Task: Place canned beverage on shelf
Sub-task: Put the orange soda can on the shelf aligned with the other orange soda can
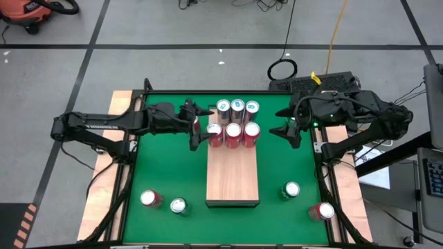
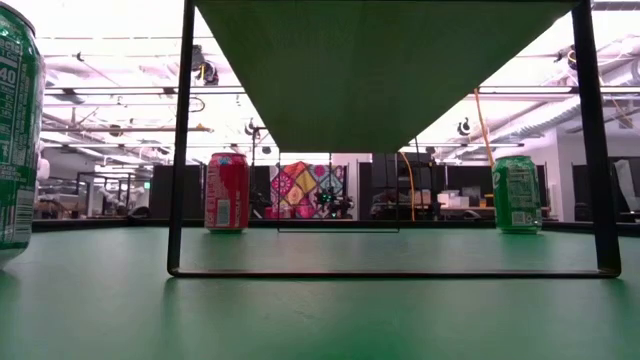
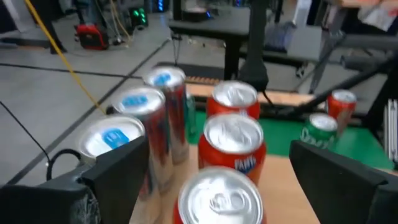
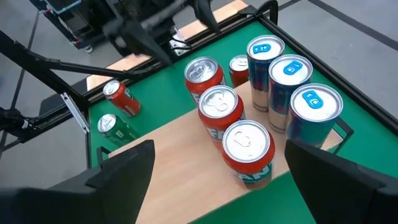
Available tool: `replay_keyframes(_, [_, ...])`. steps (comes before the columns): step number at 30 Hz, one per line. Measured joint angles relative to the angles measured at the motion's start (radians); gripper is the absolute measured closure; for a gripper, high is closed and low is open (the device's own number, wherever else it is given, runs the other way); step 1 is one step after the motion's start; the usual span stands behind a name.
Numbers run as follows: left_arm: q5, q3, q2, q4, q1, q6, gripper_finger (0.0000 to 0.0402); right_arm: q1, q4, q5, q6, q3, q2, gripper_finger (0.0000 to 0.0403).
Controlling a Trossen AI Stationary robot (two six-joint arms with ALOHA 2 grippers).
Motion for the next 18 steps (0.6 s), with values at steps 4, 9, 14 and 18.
replay_keyframes(4, [-0.032,0.030,-0.033,-0.002,-0.006,-0.001,0.0020,0.000,-0.023,0.017,-0.002,0.000,0.000,0.0051])
replay_keyframes(9, [-0.110,0.063,-0.085,-0.054,-0.026,-0.002,0.0020,0.000,-0.086,0.023,0.004,0.000,0.000,0.0051])
replay_keyframes(14, [-0.174,0.087,-0.124,-0.209,-0.053,-0.055,0.0020,0.000,-0.160,0.022,0.022,0.000,0.000,0.0051])
replay_keyframes(18, [-0.181,0.087,-0.147,-0.329,-0.071,-0.163,0.0020,0.000,-0.232,0.020,0.036,0.000,0.000,0.0051])
